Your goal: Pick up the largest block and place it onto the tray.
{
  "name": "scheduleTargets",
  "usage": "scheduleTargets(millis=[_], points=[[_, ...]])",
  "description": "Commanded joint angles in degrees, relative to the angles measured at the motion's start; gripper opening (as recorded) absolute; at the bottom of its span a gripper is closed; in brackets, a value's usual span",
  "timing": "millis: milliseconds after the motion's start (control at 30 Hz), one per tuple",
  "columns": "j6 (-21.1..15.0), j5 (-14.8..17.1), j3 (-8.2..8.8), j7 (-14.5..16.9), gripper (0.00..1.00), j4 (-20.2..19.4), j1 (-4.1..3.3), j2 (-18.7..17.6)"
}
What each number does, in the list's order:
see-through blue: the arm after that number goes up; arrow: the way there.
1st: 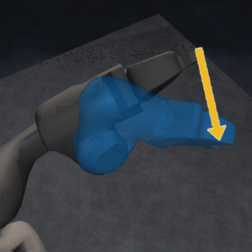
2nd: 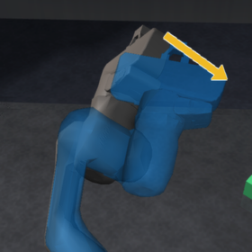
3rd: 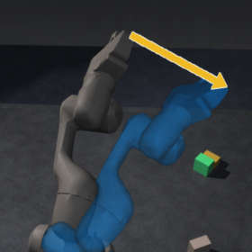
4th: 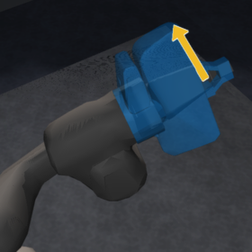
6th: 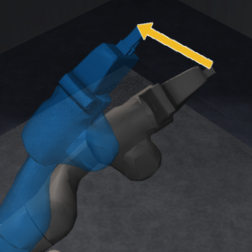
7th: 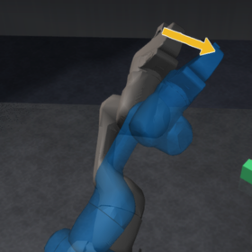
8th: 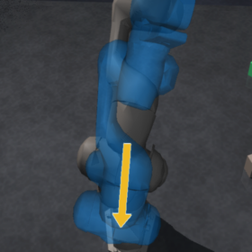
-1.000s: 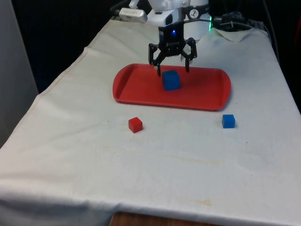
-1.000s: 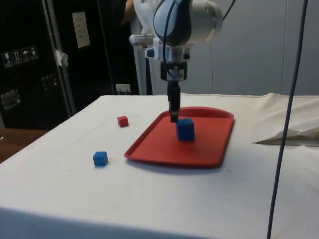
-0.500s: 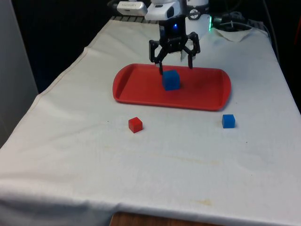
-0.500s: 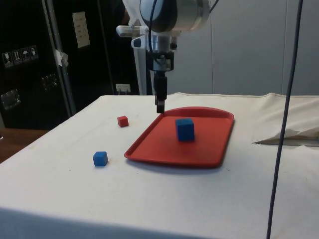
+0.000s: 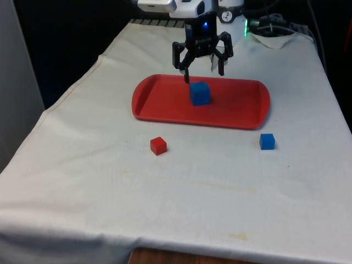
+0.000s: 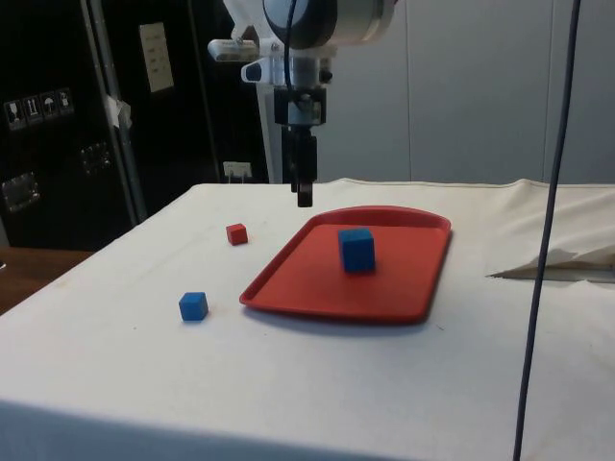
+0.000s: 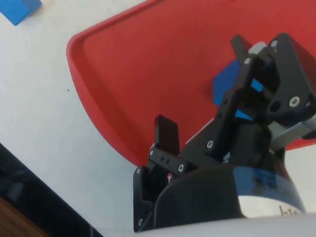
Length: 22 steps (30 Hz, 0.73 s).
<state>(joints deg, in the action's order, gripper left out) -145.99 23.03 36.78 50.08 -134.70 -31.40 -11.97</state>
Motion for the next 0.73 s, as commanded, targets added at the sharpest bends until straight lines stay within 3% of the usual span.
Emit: scheduleTargets(millis=[0, 67, 100, 167, 400, 433, 467, 567, 700], points=[[0.7, -1.7, 0.52, -0.9, 1.00, 0.5, -0.29, -0.5], [1.0, -2.5, 0.57, -1.0, 1.00, 0.8, -0.23, -0.6], [0.6, -1.1, 0.11, -0.2, 1.00, 0.4, 0.00, 0.0], [1.4, -3.6, 0.69, -1.1, 1.00, 1.0, -0.29, -0.5], [2.3, -6.4, 0.80, -1.0, 1.00, 1.3, -0.29, -0.2], [1.9, -5.2, 0.34, -0.3, 1.00, 1.2, 0.00, 0.0], [2.5, -6.5, 0.69, -1.1, 1.00, 1.5, -0.34, -0.2], [2.8, -6.6, 0.40, -1.3, 1.00, 1.9, -0.63, -0.3], [2.8, -6.0, 0.34, -0.6, 1.00, 1.8, -0.40, -0.2]])
